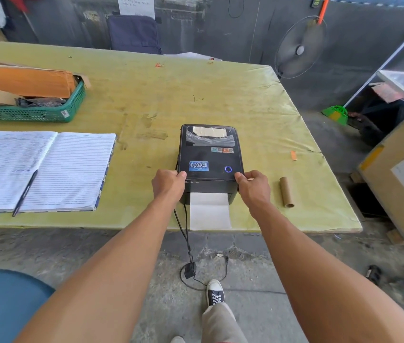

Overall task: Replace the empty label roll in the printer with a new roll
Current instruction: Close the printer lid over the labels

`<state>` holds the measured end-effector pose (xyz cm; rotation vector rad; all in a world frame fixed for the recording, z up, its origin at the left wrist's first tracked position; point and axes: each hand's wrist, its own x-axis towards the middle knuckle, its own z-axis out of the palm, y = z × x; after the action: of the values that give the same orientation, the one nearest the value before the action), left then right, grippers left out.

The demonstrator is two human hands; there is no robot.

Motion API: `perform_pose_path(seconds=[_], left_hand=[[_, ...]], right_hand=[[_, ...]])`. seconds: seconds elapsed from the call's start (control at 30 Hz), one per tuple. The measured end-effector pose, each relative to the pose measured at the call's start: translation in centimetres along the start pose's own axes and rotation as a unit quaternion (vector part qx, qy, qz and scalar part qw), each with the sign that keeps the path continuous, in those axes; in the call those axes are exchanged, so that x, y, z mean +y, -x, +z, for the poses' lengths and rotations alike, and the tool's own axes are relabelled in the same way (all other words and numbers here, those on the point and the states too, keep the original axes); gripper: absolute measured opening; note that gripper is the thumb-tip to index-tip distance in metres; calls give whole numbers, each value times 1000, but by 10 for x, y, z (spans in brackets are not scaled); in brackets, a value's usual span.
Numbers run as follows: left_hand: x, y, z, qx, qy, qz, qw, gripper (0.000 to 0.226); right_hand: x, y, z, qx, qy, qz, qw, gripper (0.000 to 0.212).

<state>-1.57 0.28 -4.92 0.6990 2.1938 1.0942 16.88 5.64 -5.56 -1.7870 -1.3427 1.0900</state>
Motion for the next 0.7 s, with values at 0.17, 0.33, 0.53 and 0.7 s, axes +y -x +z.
perform_pose_path(seconds=[0.17, 0.33, 0.53, 0.7], left_hand=[[2, -4, -1, 2, -6, -12, 1000, 47], [0, -5, 1, 9, -8, -8, 1000, 48], [-1, -5, 1, 8, -15, -7, 1000, 47], [0, -4, 2, 11, -18, -9, 1000, 47]], right_hand=[[0, 0, 1, -5, -8, 8, 1000, 30], [0, 0, 1, -3, -17, 8, 1000, 27], [0, 0, 1, -6, -21, 9, 1000, 28], [0, 0, 0, -12, -23, 8, 1000, 29]])
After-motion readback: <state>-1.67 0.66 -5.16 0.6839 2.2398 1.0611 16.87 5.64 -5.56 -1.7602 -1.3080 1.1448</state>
